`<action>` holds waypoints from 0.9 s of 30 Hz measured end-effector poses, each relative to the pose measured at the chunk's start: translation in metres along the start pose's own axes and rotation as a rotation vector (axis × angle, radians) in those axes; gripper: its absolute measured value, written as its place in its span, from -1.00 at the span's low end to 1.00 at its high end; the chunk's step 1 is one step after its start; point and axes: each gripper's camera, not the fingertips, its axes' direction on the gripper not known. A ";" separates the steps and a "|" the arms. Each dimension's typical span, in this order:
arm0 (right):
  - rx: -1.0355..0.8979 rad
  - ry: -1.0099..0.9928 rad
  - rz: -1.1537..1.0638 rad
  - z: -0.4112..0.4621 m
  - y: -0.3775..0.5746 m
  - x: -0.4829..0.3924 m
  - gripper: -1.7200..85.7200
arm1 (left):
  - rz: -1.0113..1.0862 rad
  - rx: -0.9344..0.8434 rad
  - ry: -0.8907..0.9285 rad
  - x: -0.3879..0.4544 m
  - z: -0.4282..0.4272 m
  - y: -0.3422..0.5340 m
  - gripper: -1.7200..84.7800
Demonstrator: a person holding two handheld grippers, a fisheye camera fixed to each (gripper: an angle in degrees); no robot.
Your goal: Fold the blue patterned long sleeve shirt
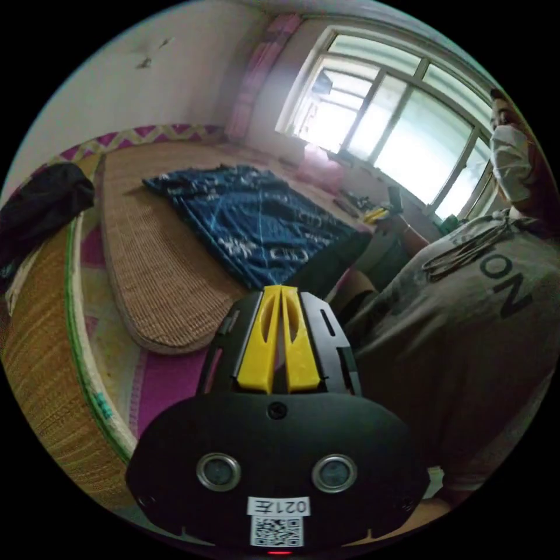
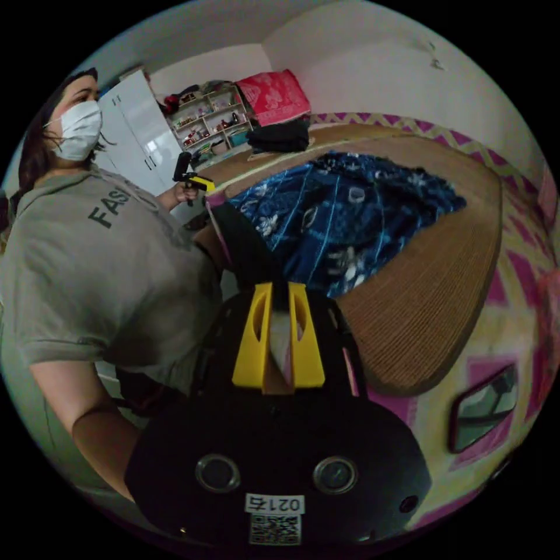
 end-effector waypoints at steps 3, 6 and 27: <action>0.061 0.123 -0.075 0.021 -0.076 0.005 -0.76 | -0.033 0.065 -0.109 0.001 0.018 -0.016 -0.98; 0.057 0.234 -0.104 0.083 -0.168 0.016 -0.79 | -0.123 0.050 -0.192 -0.006 0.067 -0.027 -0.98; -0.078 0.272 0.104 0.248 -0.398 0.101 -0.91 | -0.035 -0.259 -0.572 0.097 0.258 -0.029 -0.98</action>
